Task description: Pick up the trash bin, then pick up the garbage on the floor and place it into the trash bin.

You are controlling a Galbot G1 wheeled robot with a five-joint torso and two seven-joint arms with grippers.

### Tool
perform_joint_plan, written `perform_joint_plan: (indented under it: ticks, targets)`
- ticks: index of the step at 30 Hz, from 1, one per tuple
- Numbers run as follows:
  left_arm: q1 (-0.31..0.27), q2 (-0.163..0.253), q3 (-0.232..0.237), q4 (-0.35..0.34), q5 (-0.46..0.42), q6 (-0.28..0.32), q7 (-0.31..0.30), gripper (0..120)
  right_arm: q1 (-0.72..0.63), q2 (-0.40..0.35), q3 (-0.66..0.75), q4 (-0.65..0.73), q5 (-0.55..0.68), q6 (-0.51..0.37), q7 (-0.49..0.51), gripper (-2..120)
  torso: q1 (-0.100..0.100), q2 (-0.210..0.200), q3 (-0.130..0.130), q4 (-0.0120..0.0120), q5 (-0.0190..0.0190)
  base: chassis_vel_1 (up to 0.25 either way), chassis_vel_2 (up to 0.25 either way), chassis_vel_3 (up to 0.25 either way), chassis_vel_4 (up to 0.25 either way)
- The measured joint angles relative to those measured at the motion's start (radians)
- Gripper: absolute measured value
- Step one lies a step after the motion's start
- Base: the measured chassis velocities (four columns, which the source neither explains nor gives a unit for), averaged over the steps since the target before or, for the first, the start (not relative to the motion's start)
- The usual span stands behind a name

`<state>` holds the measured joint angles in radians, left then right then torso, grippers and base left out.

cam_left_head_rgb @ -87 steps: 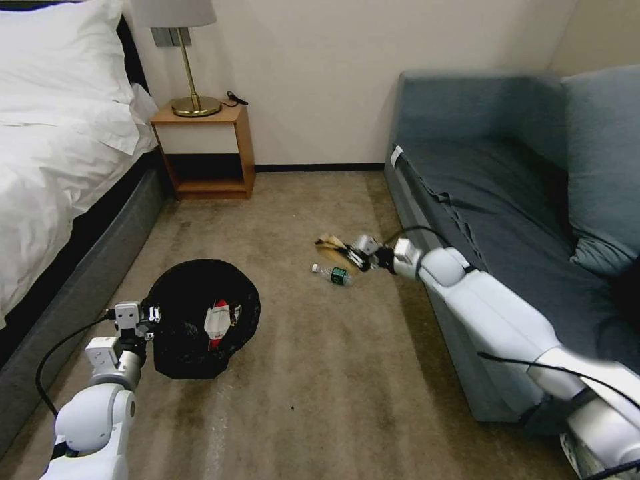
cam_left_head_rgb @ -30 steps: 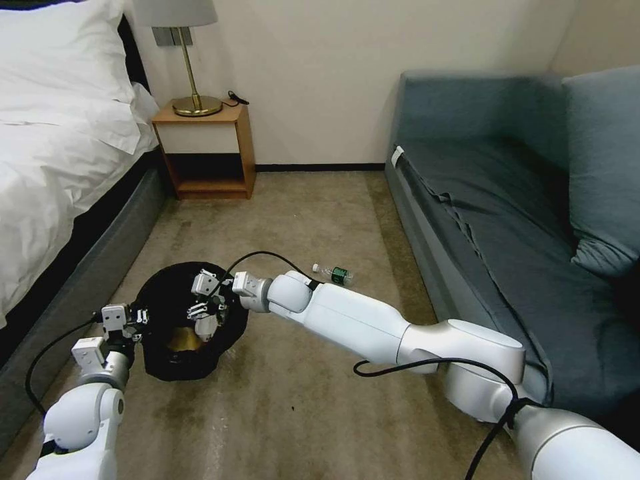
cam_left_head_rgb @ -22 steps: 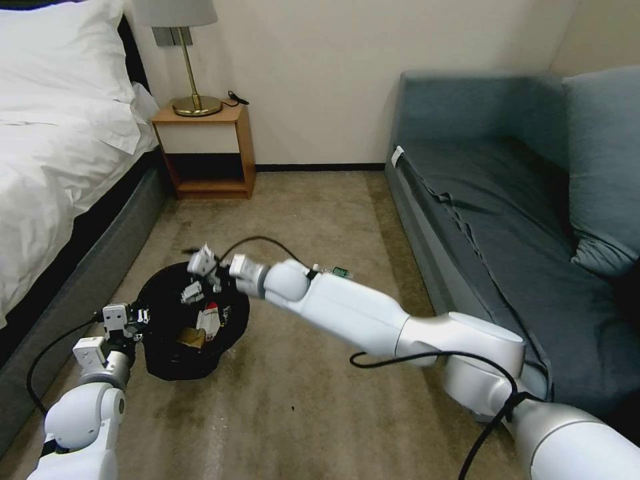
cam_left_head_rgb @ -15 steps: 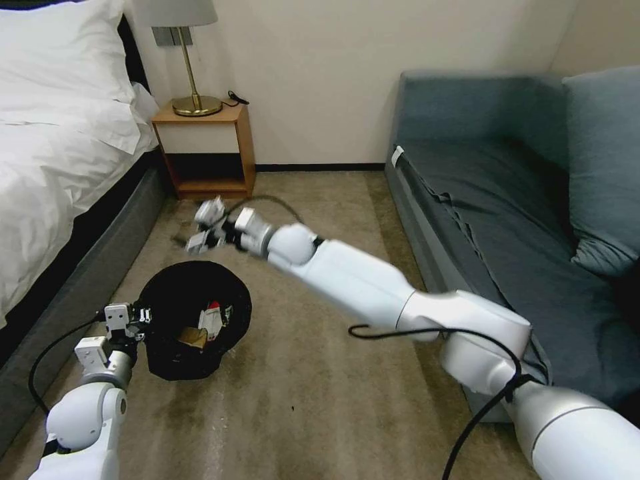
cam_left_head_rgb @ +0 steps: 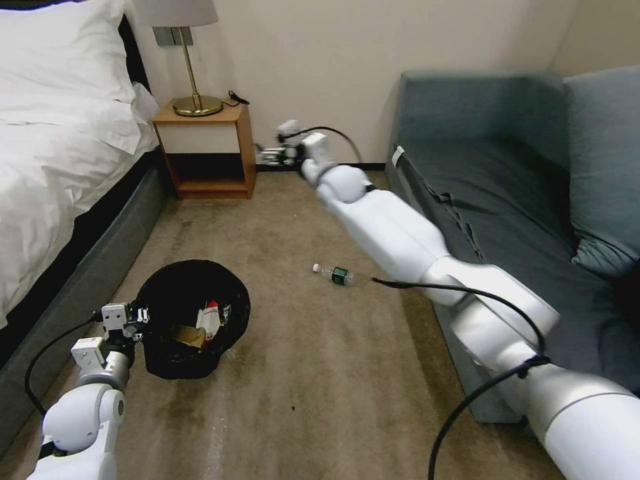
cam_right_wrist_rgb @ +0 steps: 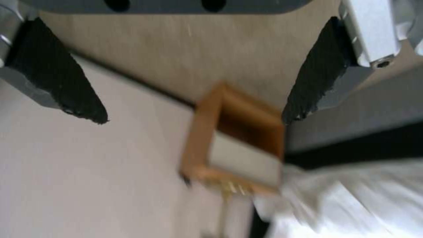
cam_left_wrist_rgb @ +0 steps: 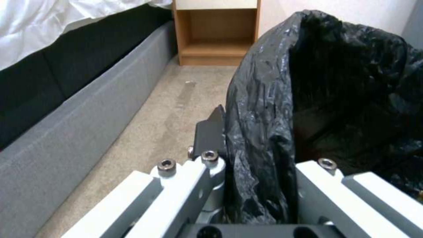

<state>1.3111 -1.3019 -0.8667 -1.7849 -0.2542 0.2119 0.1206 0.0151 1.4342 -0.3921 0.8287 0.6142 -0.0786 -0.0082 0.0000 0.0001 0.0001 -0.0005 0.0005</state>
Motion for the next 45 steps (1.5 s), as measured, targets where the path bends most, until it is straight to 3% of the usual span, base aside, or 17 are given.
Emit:
perform_joint_plan:
  ticks: [4,10,25,45]
  targets:
    - [-0.002,0.005,-0.001,0.0,-0.001,0.001,0.0,5,-0.094,-0.064,0.02,0.08,0.059,-0.063,0.031,100,0.0,0.0,0.0,0.0003,0.0,0.0,0.0,0.0,0.0]
    - [-0.008,0.008,0.001,-0.004,0.0,0.008,-0.003,5,-0.231,-0.106,0.073,0.14,0.057,-0.09,0.055,100,0.0,0.0,0.0,0.0005,-0.0003,0.0,0.0,0.0,0.0]
    - [-0.004,-0.012,0.013,-0.029,0.022,0.012,-0.007,5,-0.525,-0.155,0.154,0.241,-0.027,-0.087,0.058,100,0.0,0.0,0.0,0.0004,-0.0004,0.0,0.0,0.0,0.0]
    - [0.005,-0.033,0.019,-0.049,0.038,0.017,-0.009,5,-0.567,-0.164,0.174,0.245,-0.056,-0.054,0.016,100,0.0,0.0,0.0,0.0005,-0.0005,0.0,0.0,0.0,0.0]
